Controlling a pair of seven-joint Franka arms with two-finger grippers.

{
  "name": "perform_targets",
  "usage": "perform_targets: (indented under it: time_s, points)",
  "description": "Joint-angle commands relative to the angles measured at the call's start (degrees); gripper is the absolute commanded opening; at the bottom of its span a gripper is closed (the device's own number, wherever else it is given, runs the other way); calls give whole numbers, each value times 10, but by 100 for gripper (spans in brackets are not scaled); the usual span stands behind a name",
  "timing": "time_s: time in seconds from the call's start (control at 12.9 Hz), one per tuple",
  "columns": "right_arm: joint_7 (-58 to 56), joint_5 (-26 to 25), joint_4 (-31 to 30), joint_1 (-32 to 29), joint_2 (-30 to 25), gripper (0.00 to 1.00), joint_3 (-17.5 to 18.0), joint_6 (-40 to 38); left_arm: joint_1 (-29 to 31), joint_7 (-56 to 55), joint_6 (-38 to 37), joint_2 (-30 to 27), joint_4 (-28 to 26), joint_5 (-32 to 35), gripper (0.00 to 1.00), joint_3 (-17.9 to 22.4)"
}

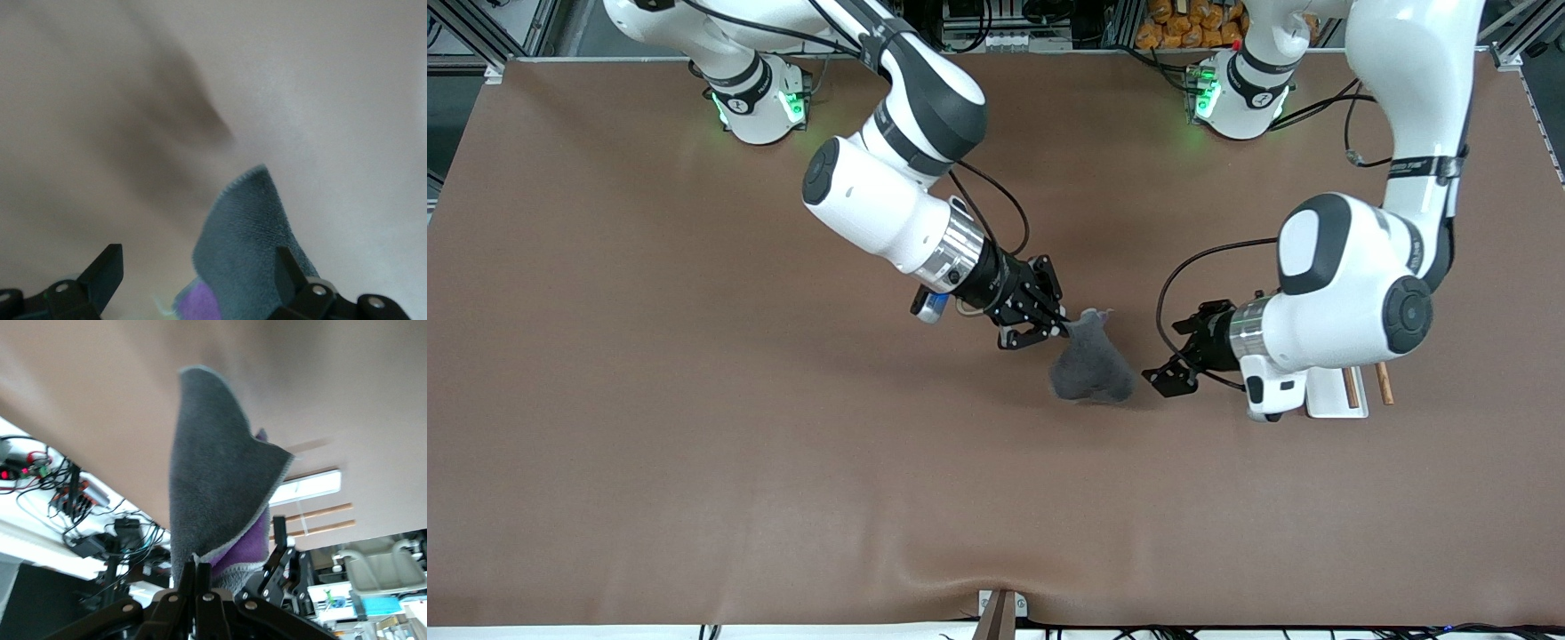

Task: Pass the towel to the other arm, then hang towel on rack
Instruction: 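Grasp the towel's hanging end with the left gripper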

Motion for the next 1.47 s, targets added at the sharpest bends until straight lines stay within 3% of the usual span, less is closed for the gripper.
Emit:
perform_targets:
  time_s: [0.0, 0.54, 1.16, 1.32, 1.4]
  points:
    - [14, 6, 53, 5, 35, 0, -5, 14, -2, -10, 37, 25, 27, -25, 100, 1]
    - [15, 6, 58, 5, 36, 0, -5, 13, -20, -2, 145, 83, 53, -106, 100, -2]
    - [22, 6, 59, 4, 36, 0, -5, 13, -27, -10, 156, 106, 59, -109, 100, -4]
    - [22, 6, 59, 3, 36, 0, -5, 10, -26, -9, 159, 113, 58, -138, 100, -3]
    - [21, 5, 59, 3, 36, 0, -5, 9, -22, -5, 158, 114, 58, -140, 86, -4]
